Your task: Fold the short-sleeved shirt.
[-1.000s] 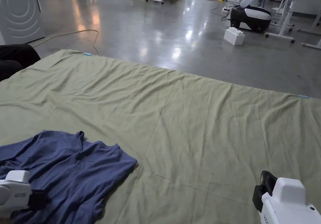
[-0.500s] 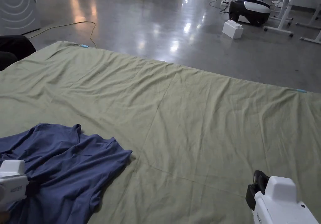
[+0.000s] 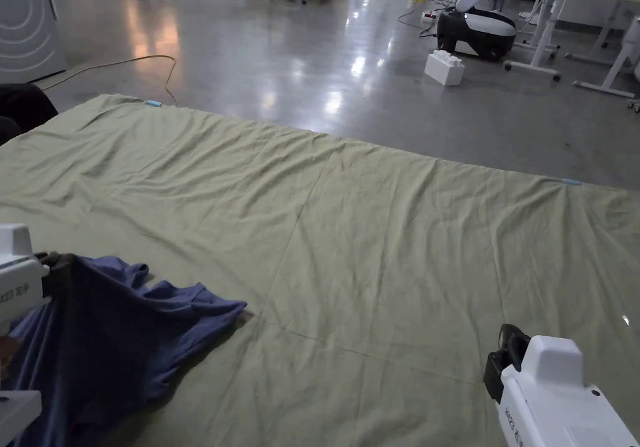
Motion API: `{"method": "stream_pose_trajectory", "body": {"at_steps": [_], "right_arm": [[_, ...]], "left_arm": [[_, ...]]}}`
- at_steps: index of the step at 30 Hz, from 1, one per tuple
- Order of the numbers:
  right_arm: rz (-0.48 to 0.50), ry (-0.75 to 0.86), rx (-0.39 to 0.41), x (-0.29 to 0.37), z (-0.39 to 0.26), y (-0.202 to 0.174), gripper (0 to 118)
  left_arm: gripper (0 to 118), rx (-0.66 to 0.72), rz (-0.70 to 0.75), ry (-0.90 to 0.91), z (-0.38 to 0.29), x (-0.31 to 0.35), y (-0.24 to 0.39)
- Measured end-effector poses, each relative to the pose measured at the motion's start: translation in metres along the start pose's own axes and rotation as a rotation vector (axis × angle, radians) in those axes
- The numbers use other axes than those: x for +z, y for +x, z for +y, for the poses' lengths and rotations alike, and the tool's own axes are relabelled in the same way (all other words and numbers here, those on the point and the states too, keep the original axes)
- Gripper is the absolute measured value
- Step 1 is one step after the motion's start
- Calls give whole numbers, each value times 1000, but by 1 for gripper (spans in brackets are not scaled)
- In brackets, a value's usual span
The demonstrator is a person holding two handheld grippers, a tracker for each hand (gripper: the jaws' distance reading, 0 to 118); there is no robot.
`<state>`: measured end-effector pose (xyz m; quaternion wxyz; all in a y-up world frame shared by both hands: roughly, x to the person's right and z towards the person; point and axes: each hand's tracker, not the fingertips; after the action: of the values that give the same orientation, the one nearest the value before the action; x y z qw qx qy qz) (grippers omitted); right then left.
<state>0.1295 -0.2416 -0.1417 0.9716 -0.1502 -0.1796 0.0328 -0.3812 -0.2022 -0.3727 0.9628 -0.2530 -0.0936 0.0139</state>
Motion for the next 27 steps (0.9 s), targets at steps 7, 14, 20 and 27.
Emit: {"method": "stream_pose_trajectory", "body": {"at_steps": [7,14,20,27], "right_arm": [[-26,29,-17,18,2,18,2],[-72,50,-37,39,1,44,2],[-123,60,-70,57,1,75,2],[-171,51,-87,77,-11,105,2]], "left_arm": [[2,-94,-144,209,74,40,76],[2,-148,-332,292,110,62,179],[2,-179,-511,289,103,63,274],[2,-231,-672,156,42,56,373]]}}
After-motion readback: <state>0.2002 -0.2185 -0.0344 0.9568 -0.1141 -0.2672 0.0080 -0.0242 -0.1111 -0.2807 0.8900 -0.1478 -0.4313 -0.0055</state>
